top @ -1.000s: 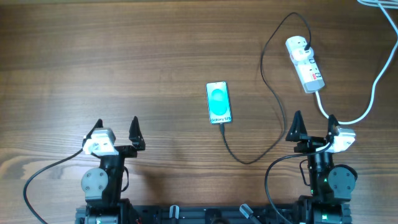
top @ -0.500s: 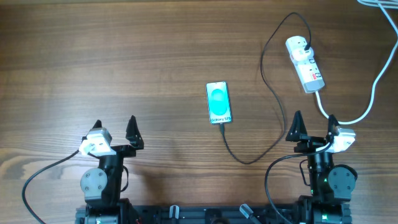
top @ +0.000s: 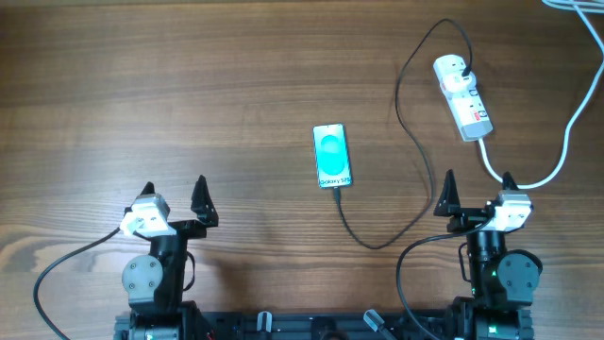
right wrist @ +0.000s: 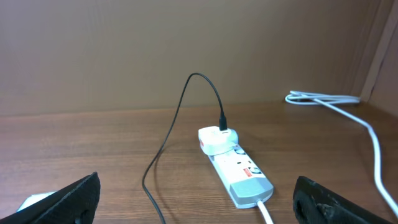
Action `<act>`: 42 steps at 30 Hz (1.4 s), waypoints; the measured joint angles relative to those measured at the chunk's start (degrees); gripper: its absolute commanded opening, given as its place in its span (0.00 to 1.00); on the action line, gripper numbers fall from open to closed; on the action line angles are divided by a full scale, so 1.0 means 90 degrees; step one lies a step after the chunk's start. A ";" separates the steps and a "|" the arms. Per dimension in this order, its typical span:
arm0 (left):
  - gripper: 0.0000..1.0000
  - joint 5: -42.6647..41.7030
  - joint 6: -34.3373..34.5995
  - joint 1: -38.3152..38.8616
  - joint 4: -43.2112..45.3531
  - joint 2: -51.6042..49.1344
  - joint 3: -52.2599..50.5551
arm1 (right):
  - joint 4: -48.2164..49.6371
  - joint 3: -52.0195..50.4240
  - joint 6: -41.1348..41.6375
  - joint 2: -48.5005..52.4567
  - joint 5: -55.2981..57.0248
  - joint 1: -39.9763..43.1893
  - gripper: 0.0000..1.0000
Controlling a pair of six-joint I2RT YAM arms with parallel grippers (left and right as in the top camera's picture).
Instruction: Plug charger to phone and switch on socket
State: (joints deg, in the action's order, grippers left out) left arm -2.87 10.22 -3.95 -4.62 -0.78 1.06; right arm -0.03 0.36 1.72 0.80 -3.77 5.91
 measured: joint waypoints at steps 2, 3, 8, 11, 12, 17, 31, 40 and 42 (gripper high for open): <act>1.00 0.0000 0.0000 0.0000 0.0000 0.0000 0.0000 | 0.0002 0.0000 -0.0087 0.0000 0.0000 0.0000 1.00; 1.00 0.0000 0.0000 0.0000 0.0000 0.0000 0.0000 | 0.0002 0.0000 -0.0117 0.0000 0.0000 0.0000 1.00; 1.00 0.0000 0.0000 0.0000 0.0000 0.0000 0.0000 | 0.0002 0.0000 -0.0209 0.0000 0.0000 0.0000 1.00; 1.00 0.0002 0.0000 0.0000 0.0000 0.0000 0.0000 | 0.0002 0.0000 -0.0228 0.0000 0.0000 0.0000 1.00; 1.00 0.0000 0.0000 0.0000 -0.0002 0.0000 0.0000 | 0.0002 0.0000 -0.0228 0.0000 0.0000 0.0000 1.00; 1.00 0.0000 0.0000 0.0000 0.0000 0.0000 0.0000 | 0.0002 0.0000 -0.0228 0.0000 0.0000 0.0000 1.00; 1.00 0.0002 0.0000 0.0000 0.0000 0.0000 0.0000 | 0.0000 0.0000 -0.0228 0.0000 0.0000 0.0000 1.00; 1.00 0.0085 -0.0010 0.0000 -0.0002 0.0000 0.0000 | 0.0002 0.0000 -0.0228 0.0000 0.0000 0.0000 1.00; 1.00 0.0102 -0.0061 0.0000 -0.0002 0.0000 0.0000 | 0.0000 0.0000 -0.0228 0.0000 0.0000 0.0000 1.00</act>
State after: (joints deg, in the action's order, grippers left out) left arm -1.96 9.67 -3.95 -4.64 -0.78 1.06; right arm -0.03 0.36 -0.34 0.80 -3.77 5.91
